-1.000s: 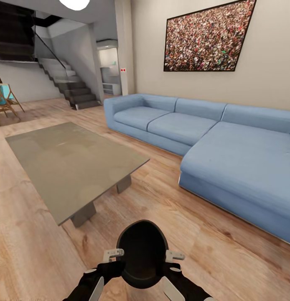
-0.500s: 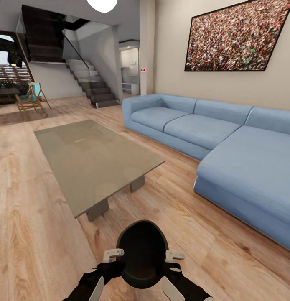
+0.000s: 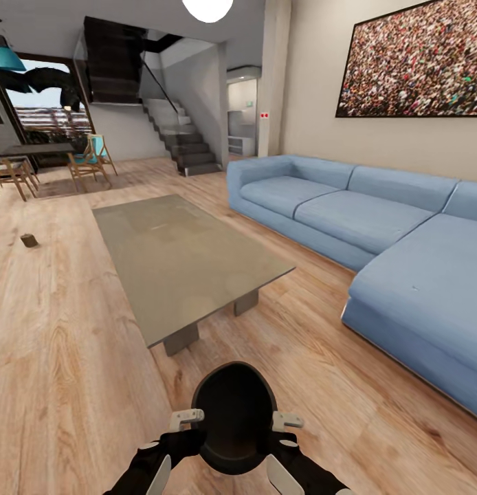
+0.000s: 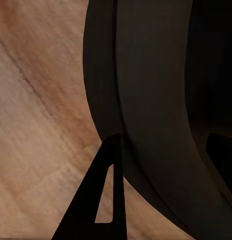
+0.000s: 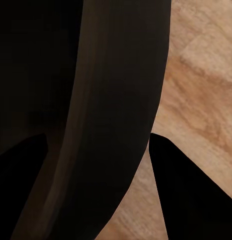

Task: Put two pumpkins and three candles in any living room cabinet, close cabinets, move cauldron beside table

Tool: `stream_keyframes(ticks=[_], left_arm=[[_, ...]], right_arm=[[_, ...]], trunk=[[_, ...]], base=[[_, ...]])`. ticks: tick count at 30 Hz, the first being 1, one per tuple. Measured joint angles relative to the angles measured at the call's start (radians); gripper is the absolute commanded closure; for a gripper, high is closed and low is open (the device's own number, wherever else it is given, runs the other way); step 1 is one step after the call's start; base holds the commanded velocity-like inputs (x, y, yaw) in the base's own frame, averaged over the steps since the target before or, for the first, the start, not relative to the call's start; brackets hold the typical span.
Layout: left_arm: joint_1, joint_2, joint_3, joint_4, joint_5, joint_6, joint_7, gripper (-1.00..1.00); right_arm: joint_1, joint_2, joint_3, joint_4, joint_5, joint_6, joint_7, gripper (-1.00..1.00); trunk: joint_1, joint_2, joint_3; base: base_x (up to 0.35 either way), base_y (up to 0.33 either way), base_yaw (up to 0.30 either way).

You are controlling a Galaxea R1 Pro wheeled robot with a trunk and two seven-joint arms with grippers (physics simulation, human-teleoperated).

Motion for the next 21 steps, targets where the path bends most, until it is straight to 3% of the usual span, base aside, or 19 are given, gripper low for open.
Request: stream_keyframes(ticks=[16, 21], left_arm=[[0.0, 0.0, 0.0, 0.0, 0.0, 0.0, 0.0, 1.0], [0.0, 0.0, 0.0, 0.0, -0.001, 0.0, 0.0, 1.0]], right_arm=[[0.0, 0.0, 0.001, 0.0, -0.001, -0.001, 0.0, 1.0], [0.0, 0.0, 0.002, 0.0, -0.002, -0.002, 0.0, 1.0]], trunk=[[0.0, 0.0, 0.0], [0.0, 0.0, 0.0]], base=[[0.001, -0.123, 0.002], [0.122, -0.074, 0.0]])
